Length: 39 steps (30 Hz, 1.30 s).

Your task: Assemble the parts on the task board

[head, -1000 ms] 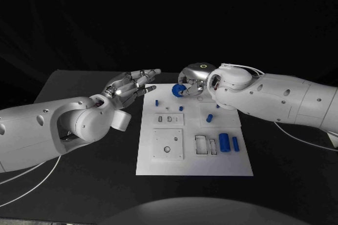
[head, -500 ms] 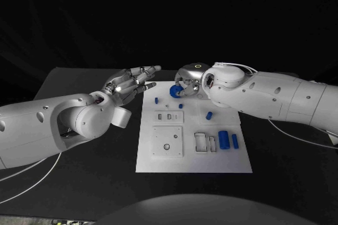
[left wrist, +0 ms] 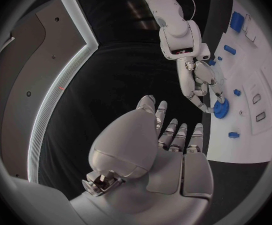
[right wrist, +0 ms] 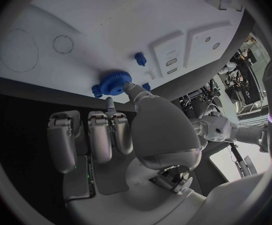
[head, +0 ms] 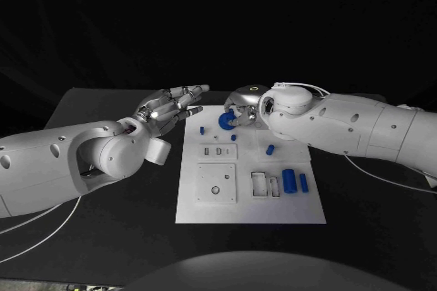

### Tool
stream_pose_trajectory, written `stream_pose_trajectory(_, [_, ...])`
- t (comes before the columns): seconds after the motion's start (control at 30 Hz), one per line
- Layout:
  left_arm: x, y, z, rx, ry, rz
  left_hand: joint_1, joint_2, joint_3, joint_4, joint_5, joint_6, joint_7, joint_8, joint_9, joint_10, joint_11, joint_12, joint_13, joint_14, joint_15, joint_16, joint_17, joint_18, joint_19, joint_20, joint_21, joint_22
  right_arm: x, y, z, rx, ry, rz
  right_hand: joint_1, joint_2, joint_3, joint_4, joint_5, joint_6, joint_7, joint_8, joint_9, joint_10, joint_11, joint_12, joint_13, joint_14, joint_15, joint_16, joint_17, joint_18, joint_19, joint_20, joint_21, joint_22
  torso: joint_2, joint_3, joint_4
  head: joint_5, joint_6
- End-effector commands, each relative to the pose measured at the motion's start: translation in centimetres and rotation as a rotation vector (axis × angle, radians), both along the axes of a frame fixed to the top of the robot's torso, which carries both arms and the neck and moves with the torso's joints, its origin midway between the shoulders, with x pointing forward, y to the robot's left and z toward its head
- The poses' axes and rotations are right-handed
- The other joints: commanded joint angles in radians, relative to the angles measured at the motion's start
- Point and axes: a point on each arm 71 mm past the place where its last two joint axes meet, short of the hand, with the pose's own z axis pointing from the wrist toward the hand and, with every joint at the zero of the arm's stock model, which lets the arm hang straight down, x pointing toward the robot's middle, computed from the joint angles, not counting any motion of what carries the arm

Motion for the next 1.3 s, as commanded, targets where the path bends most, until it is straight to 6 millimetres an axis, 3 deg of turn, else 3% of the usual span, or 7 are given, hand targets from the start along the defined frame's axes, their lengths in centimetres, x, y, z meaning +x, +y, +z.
stream_pose_trajectory(0.03, [0.0, -0.2, 0.2, -0.014, -0.009, -0.017, -0.003, -0.001, 0.001, 0.004, 0.002, 0.003, 0.004, 0.004, 0.001, 0.004, 0.005, 0.007, 0.001, 0.001, 0.006, 0.005, 0.002, 0.005, 0.006, 0.002, 0.004, 0.002, 0.0, -0.2, -0.3, -0.03, 0.021, -0.013, -0.013, -0.013, -0.002, -0.012, -0.011, -0.023, 0.007, -0.001, -0.042, 0.105, 0.01, 0.004, 0.263, 0.105, 0.011, 0.003, 0.263, -0.001, 0.065, 0.012, -0.009, 0.245, 0.001, -0.0006, 0.0007, 0.0, 0.002])
stream_pose_trajectory(0.17, [0.0, -0.2, 0.1, -0.014, -0.008, -0.018, -0.003, -0.001, 0.001, 0.004, 0.002, 0.003, 0.004, 0.004, 0.001, 0.004, 0.005, 0.007, 0.001, 0.001, 0.006, 0.005, 0.002, 0.005, 0.006, 0.002, 0.004, 0.002, 0.0, -0.3, -0.4, -0.025, 0.017, -0.014, -0.013, -0.009, -0.005, -0.019, -0.024, -0.064, 0.008, -0.002, -0.099, 0.105, 0.014, 0.004, 0.263, 0.105, 0.015, 0.003, 0.263, 0.004, 0.052, 0.018, -0.023, 0.239, 0.001, -0.0015, -0.0002, 0.0, 0.002])
stream_pose_trajectory(0.37, [0.0, -0.2, 0.1, -0.014, -0.008, -0.019, -0.003, -0.001, 0.001, 0.004, 0.002, 0.003, 0.004, 0.004, 0.001, 0.004, 0.005, 0.007, 0.001, 0.001, 0.006, 0.005, 0.002, 0.005, 0.006, 0.002, 0.004, 0.002, -0.2, -0.5, -0.1, 0.02, -0.015, 0.008, -0.019, -0.006, -0.01, -0.018, -0.039, -0.072, 0.005, 0.001, -0.127, 0.105, 0.011, 0.004, 0.263, 0.105, 0.013, 0.003, 0.263, 0.005, 0.05, 0.018, -0.026, 0.238, 0.003, -0.0007, 0.0012, 0.0, 0.003])
stream_pose_trajectory(0.77, [-0.1, 0.4, 0.2, -0.012, -0.009, -0.004, -0.003, -0.003, 0.001, 0.004, 0.002, 0.002, 0.006, 0.004, 0.0, 0.005, 0.007, 0.008, 0.001, 0.001, 0.007, 0.006, 0.002, 0.005, 0.008, 0.003, 0.005, 0.002, -2.3, -4.3, 3.7, 0.326, -0.156, 0.074, -0.039, 0.007, -0.036, 0.018, -0.082, 0.103, -0.015, 0.05, -0.161, 0.105, -0.005, 0.004, 0.263, 0.105, -0.001, 0.003, 0.263, -0.009, 0.09, 0.004, 0.016, 0.257, 0.003, -0.0014, -0.0015, 0.009, 0.007])
stream_pose_trajectory(0.97, [0.0, 0.5, 0.1, -0.009, -0.009, 0.0, -0.004, -0.004, 0.001, 0.004, 0.002, 0.004, 0.006, 0.004, 0.001, 0.006, 0.008, 0.01, 0.001, 0.002, 0.008, 0.008, 0.002, 0.005, 0.008, 0.003, 0.006, 0.002, -3.2, -7.7, 5.0, 0.388, -0.159, 0.049, 0.031, 0.001, -0.015, -0.024, 0.024, 0.104, -0.042, 0.06, -0.135, 0.105, -0.027, 0.004, 0.263, 0.105, -0.018, 0.003, 0.263, -0.008, 0.088, -0.009, 0.014, 0.256, 0.0, -0.0024, -0.0039, 0.006, 0.006])
stream_pose_trajectory(1.17, [0.0, 0.3, 0.1, -0.012, -0.009, -0.007, -0.003, -0.004, 0.001, 0.003, 0.002, 0.003, 0.007, 0.004, 0.001, 0.006, 0.008, 0.01, 0.001, 0.002, 0.008, 0.008, 0.002, 0.005, 0.008, 0.003, 0.006, 0.002, -4.1, -12.4, 4.9, 0.463, -0.15, -0.003, 0.016, -0.019, -0.054, -0.003, -0.01, 0.05, -0.062, 0.081, -0.049, 0.105, -0.045, 0.004, 0.263, 0.105, -0.032, 0.003, 0.263, -0.011, 0.094, -0.025, 0.021, 0.259, 0.001, 0.0018, -0.0058, 0.003, 0.016])
stream_pose_trajectory(1.3, [0.0, 0.4, 0.0, -0.013, -0.008, -0.006, -0.002, -0.003, 0.002, 0.002, 0.003, 0.003, 0.007, 0.004, 0.001, 0.009, 0.009, 0.013, 0.002, 0.002, 0.008, 0.009, 0.002, 0.005, 0.008, 0.003, 0.006, 0.002, -4.9, -15.3, 4.4, 0.506, -0.165, -0.036, 0.008, -0.031, -0.075, 0.021, -0.018, 0.045, -0.069, 0.109, 0.01, 0.105, -0.052, 0.004, 0.263, 0.105, -0.04, 0.003, 0.263, -0.014, 0.104, -0.033, 0.032, 0.263, -0.002, -0.0005, -0.0057, -0.001, 0.027])
